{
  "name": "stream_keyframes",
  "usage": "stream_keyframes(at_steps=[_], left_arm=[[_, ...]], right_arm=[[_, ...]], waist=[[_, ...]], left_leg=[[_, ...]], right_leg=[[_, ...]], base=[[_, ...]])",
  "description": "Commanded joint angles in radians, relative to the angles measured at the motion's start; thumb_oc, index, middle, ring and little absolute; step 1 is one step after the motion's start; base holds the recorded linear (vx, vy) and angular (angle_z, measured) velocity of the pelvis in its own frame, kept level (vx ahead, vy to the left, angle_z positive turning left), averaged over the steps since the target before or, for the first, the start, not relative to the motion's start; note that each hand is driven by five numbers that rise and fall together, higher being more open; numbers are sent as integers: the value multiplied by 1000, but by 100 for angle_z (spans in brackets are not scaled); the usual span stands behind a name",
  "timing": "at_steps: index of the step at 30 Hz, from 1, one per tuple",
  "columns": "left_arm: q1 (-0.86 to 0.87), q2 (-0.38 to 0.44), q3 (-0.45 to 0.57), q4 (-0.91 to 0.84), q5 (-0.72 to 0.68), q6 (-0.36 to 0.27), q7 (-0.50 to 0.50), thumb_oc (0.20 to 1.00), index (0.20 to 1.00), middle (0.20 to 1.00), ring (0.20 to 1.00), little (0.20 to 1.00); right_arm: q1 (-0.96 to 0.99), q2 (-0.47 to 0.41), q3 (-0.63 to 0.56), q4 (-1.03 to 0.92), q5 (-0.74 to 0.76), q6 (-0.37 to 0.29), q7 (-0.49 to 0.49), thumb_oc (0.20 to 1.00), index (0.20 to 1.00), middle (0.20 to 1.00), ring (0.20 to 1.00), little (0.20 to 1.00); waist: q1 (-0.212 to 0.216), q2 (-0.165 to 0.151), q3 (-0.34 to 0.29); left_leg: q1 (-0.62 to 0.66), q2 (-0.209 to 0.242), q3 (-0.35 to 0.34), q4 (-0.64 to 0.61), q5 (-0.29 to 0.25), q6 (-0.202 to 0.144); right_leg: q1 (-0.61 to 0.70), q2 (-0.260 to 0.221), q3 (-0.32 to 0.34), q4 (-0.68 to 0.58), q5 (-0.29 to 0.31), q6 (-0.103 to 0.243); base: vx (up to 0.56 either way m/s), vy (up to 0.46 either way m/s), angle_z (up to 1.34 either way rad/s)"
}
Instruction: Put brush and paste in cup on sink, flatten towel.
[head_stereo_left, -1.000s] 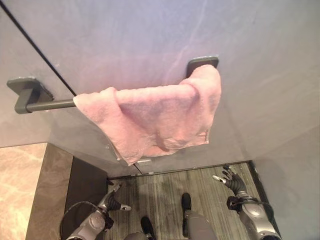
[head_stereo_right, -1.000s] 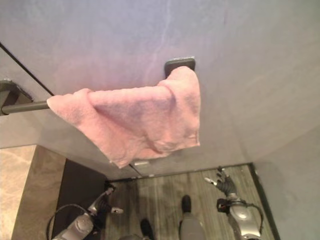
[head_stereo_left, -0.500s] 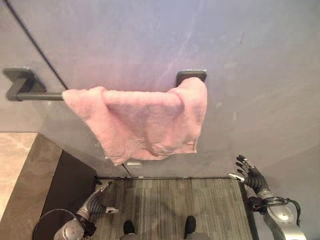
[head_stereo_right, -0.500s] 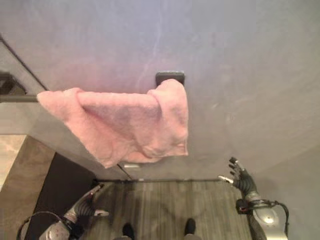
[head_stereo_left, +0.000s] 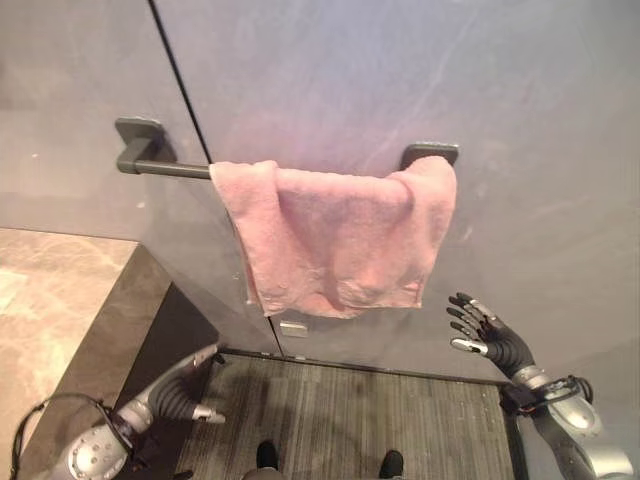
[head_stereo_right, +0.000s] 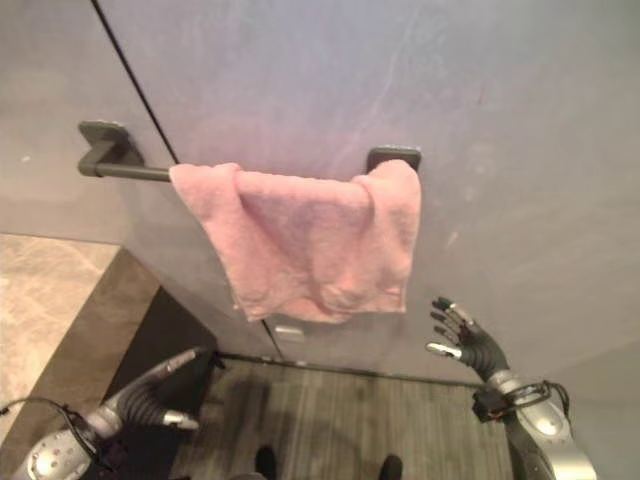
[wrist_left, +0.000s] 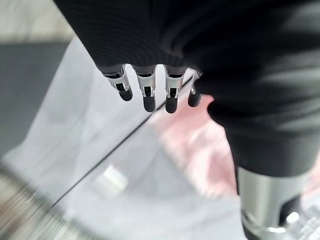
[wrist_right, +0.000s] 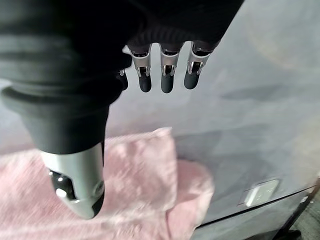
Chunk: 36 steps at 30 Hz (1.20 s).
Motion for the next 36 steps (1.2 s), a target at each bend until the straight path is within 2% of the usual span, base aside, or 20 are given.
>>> stream_keyframes(at_steps=[1, 9, 11, 18, 21, 24, 28, 29, 36], left_arm=[[-37, 29, 73, -38, -100, -48, 9, 1000, 1000, 1000, 1000, 1000], [-69, -1, 166, -69, -156, -45, 42, 1000, 1000, 1000, 1000, 1000], [-88, -18, 191, -41, -160, -33, 59, 1000, 1000, 1000, 1000, 1000], [-165, -58, 231, 23, -154, -23, 85, 1000, 1000, 1000, 1000, 1000], [-220, -74, 211, 58, -153, -19, 92, 1000, 1000, 1000, 1000, 1000], [-314, -99, 150, 89, -174, -16, 83, 1000, 1000, 1000, 1000, 1000], [-428, -125, 56, 75, -265, -10, 51, 1000, 1000, 1000, 1000, 1000], [-464, -134, 28, 66, -300, -9, 41, 1000, 1000, 1000, 1000, 1000], [-572, -174, -86, 56, -341, 3, 19, 1000, 1000, 1000, 1000, 1000]], right_arm=[[-79, -75, 0, -81, -16, -48, -14, 1000, 1000, 1000, 1000, 1000], [-144, -77, 7, -62, -124, -32, -75, 1000, 1000, 1000, 1000, 1000], [-157, -74, -12, -56, -177, -16, -108, 1000, 1000, 1000, 1000, 1000], [-239, -30, 13, -39, -227, 1, -128, 1000, 1000, 1000, 1000, 1000], [-289, -9, 40, -10, -235, 9, -136, 1000, 1000, 1000, 1000, 1000], [-371, 24, 99, 31, -240, 17, -142, 1000, 1000, 1000, 1000, 1000], [-463, 64, 173, 72, -207, 25, -142, 1000, 1000, 1000, 1000, 1000], [-491, 92, 201, 94, -156, 31, -134, 1000, 1000, 1000, 1000, 1000], [-600, 126, 288, 140, -100, 49, -115, 1000, 1000, 1000, 1000, 1000]], waist=[[10, -34, 26], [21, -45, 24], [17, -47, 23], [18, -55, 22], [13, -59, 23], [3, -66, 21], [-7, -73, 25], [-11, -77, 28], [-19, -92, 32]], left_leg=[[-14, -10, -11, 4, 17, -2], [-21, -25, -10, 4, 9, 5], [-21, -27, -4, 4, 6, 7], [-13, -35, 12, 4, -7, 17], [-6, -40, 25, 4, -15, 21], [2, -45, 40, 4, -22, 25], [1, -45, 58, 4, -24, 27], [-2, -44, 64, 4, -23, 27], [-10, -33, 78, 4, -20, 24]], right_leg=[[39, -49, -13, 0, 30, 63], [30, -65, -7, 0, 47, 70], [23, -68, -2, 0, 52, 71], [9, -76, 27, 0, 64, 72], [4, -79, 41, 0, 72, 73], [-4, -81, 58, 0, 83, 73], [-23, -78, 84, 0, 93, 71], [-35, -76, 92, 0, 98, 71], [-58, -69, 108, 0, 100, 67]], base=[[22, 14, 15], [10, 13, 4], [16, 31, -5], [28, 26, -7], [39, 38, -15], [27, 28, -16], [2, 15, -18], [-25, 5, -14], [-6, -5, -10]])
